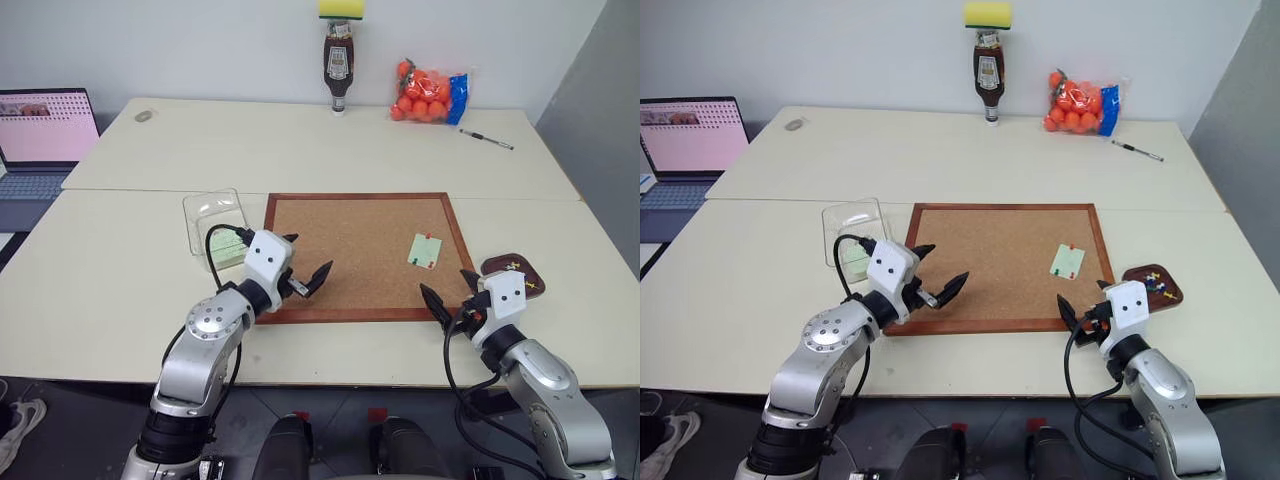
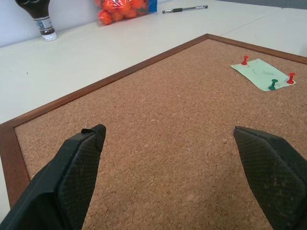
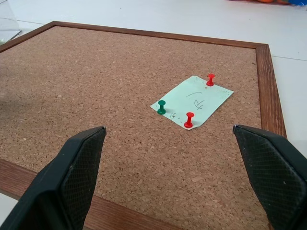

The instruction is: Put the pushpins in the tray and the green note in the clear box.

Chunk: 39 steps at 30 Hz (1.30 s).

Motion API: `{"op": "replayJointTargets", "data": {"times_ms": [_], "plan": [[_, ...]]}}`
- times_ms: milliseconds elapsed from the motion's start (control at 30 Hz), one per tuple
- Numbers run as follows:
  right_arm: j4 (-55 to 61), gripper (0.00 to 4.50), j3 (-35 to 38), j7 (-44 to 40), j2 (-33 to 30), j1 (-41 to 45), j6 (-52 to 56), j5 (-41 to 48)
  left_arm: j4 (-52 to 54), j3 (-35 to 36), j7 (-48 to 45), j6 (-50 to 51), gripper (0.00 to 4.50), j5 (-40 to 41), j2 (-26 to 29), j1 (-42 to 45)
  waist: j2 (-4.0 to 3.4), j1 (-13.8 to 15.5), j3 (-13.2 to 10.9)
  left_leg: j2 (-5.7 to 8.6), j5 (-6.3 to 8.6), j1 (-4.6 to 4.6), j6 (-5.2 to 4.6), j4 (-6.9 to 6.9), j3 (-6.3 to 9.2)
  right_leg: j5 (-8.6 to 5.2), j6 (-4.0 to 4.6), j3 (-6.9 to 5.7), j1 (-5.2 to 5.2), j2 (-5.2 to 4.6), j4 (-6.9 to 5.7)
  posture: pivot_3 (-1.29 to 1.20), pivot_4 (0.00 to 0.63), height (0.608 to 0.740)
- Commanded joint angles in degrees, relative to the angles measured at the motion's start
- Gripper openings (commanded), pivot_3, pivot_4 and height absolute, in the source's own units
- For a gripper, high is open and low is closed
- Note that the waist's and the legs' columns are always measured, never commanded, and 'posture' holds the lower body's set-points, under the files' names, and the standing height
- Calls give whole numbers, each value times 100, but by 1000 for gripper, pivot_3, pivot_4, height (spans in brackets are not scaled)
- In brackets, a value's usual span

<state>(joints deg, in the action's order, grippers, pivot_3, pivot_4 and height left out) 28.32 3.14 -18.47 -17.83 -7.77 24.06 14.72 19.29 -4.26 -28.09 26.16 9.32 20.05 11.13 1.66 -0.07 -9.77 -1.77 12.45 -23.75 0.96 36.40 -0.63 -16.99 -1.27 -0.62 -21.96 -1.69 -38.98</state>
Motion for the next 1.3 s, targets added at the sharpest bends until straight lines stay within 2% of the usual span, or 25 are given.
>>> {"op": "replayJointTargets", "data": {"times_ms": [33,433,800,900,1300], "plan": [[143,4486,45,6,-9,37,-38,20,50,61,-119,-3,4500,209,3,115,0,0,0,0,0,0,0,0,0,0,0,0,0,0,0,0,150,740],[149,4486,48,-38,-17,72,-43,45,-43,73,-214,217,4500,381,58,301,0,0,0,0,0,0,0,0,0,-2,-4,0,0,0,0,0,150,740],[123,4486,97,-69,-54,147,-38,63,-278,72,-377,3,4500,565,-9,545,0,1,0,1,0,-1,0,0,0,-2,-4,-1,0,0,0,0,150,740],[136,4500,100,-65,-52,154,-33,62,-485,3,-462,-158,4091,478,30,676,0,1,0,1,0,0,0,0,1,-2,-4,-2,0,1,0,0,150,740],[402,4500,133,7,-52,301,270,162,-1576,-490,-984,-386,1793,270,25,1147,0,-1,0,1,0,-1,0,0,0,-2,-4,-1,-1,3,1,0,150,740]]}}
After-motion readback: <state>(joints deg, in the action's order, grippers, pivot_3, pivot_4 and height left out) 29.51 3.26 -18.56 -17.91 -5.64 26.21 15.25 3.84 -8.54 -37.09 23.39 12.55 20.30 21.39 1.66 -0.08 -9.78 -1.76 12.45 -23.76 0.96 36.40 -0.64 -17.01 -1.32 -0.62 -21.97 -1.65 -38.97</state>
